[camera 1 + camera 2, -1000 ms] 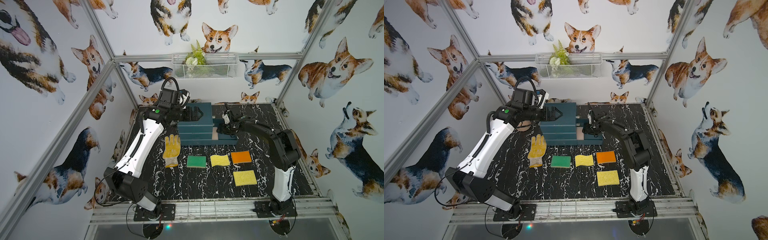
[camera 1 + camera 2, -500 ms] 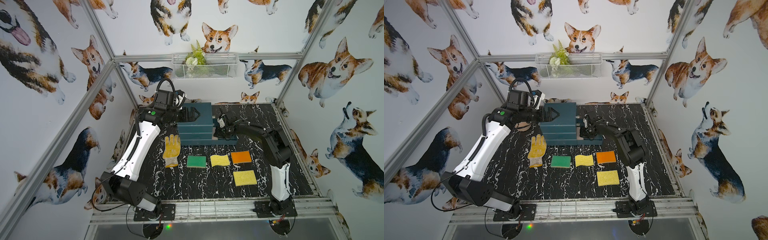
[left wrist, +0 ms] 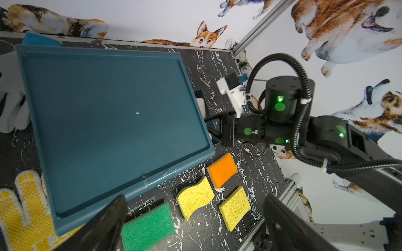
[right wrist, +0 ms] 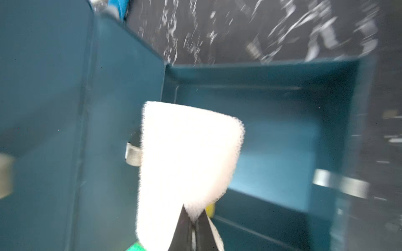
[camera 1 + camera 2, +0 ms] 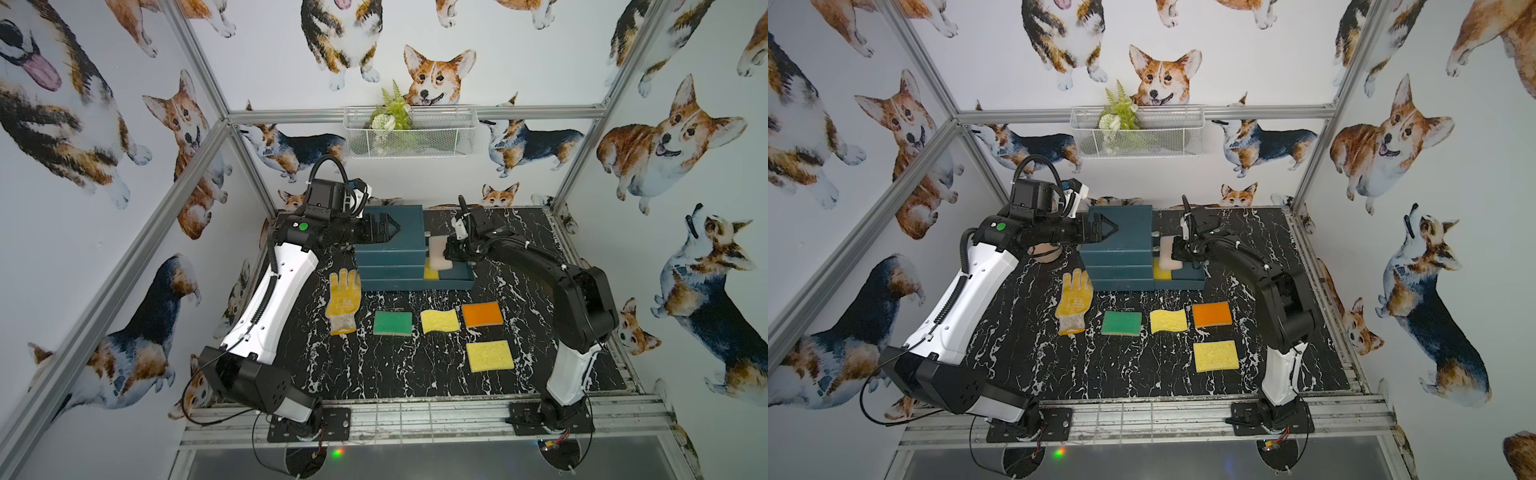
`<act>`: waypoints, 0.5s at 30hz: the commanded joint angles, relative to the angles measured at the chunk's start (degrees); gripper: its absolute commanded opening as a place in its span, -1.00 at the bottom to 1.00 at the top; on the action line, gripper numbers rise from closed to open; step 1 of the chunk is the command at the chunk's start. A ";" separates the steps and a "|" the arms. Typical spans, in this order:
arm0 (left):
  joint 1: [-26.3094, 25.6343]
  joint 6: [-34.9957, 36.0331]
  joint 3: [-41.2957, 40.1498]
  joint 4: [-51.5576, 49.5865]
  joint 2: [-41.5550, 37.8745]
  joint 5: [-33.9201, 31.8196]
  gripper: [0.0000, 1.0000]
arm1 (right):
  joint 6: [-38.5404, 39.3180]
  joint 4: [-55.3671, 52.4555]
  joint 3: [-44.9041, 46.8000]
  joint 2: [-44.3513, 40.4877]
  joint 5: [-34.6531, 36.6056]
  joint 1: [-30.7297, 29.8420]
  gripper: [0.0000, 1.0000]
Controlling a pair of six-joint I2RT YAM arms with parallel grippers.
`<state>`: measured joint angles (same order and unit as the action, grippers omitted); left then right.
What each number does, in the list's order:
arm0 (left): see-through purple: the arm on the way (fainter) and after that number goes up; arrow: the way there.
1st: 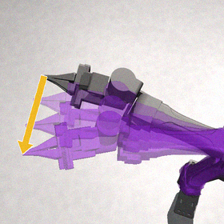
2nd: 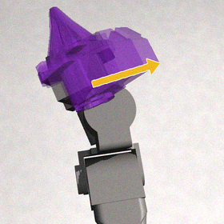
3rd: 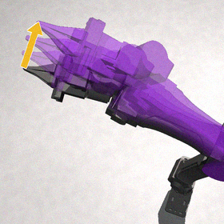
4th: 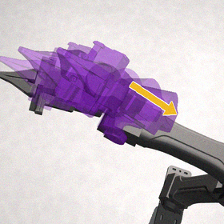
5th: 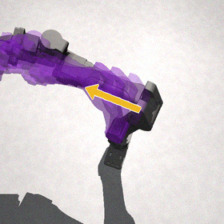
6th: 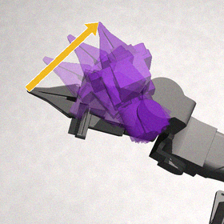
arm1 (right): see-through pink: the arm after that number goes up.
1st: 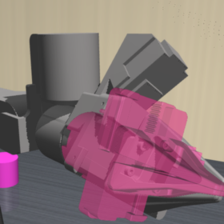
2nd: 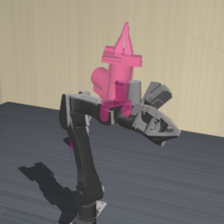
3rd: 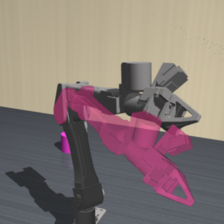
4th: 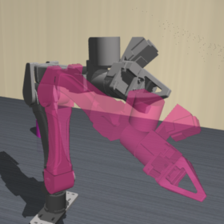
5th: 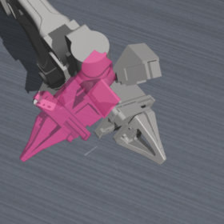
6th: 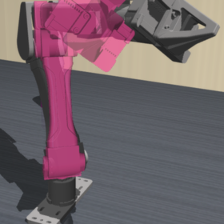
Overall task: Take the sponge out of the drawer
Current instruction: Pick up the sponge from the drawer.
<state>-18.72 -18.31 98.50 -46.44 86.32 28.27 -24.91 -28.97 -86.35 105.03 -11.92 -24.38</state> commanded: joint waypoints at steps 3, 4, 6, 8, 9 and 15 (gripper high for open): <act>0.09 4.47 5.44 -3.14 2.92 6.14 1.00 | 11.70 -20.03 -6.44 -3.31 -0.88 4.71 -1.00; -0.21 5.27 6.91 -4.45 3.88 7.60 0.99 | 14.73 -23.14 -7.68 -4.30 -0.90 4.82 -1.00; -1.17 7.12 9.13 -6.83 5.34 9.12 0.99 | 19.66 -28.19 -9.92 -6.26 -2.97 4.83 -1.00; -3.10 9.24 10.91 -9.05 6.41 9.52 0.99 | 23.30 -32.19 -12.32 -8.50 -8.39 4.86 -1.00; -4.02 10.01 11.43 -9.71 6.83 9.46 0.99 | 24.48 -33.40 -13.20 -9.61 -11.53 4.72 -1.00; -9.31 12.97 13.95 -10.82 10.24 13.73 0.95 | 32.30 -42.94 -19.65 -11.70 -16.27 -0.49 -1.00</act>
<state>-26.83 -8.69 111.42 -55.48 95.02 38.17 -0.32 -62.48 -103.37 92.86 -24.08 -23.22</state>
